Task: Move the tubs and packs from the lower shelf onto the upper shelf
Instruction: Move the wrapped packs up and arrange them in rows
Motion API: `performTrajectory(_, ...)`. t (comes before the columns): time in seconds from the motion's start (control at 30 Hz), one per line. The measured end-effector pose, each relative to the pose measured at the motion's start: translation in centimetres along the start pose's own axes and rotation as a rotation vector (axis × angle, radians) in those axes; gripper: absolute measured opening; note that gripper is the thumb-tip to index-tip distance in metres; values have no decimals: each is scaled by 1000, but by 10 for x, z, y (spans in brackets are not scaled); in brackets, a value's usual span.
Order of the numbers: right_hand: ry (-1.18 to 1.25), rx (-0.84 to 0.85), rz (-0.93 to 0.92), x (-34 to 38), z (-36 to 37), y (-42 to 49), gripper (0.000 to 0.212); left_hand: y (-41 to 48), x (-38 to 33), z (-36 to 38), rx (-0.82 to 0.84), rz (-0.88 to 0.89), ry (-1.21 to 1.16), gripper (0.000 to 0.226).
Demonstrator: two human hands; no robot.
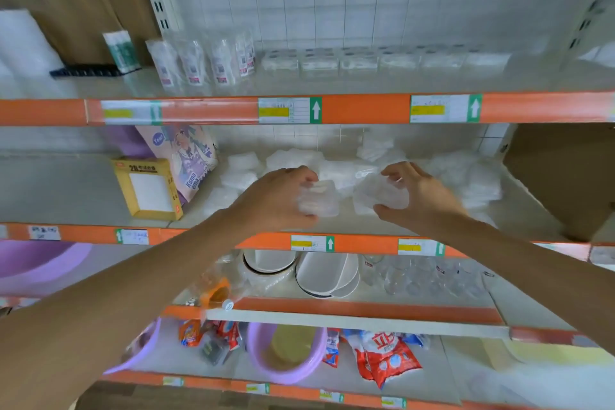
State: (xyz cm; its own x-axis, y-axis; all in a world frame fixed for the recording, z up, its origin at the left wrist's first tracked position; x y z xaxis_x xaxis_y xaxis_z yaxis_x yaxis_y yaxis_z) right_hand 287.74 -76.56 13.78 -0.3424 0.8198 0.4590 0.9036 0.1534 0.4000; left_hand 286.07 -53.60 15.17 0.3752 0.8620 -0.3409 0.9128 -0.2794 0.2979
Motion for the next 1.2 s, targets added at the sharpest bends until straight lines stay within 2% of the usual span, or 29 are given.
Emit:
performTrajectory(0.27, -17, -17, -57, 55, -71, 9, 61, 7, -42, -90, -100, 107, -36, 60)
performTrajectory(0.57, -89, -194, -97, 94, -144, 71, 57, 46, -56, -169, -255, 119, 5, 63)
performTrajectory(0.9, -218, -54, -57, 74, -104, 157, 47, 106, -12, -158, -229, -20, -107, 62)
performTrajectory(1.2, -279, 29, -107, 50, -76, 203, 41, 180, 5, -137, -227, -86, -73, 66)
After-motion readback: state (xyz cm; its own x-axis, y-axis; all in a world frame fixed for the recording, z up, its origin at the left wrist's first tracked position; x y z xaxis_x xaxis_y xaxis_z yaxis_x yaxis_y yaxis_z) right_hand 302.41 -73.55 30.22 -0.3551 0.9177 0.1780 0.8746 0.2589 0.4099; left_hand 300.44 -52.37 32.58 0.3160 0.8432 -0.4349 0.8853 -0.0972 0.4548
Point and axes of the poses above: each hand's wrist, its own y-axis towards the middle knuckle, its own z-axis out of the palm, x = y × z, the point moved 7 cm from there along y, towards the middle knuckle, and after that the axes turned 7 degrees about -x, right-handed, at the moved point
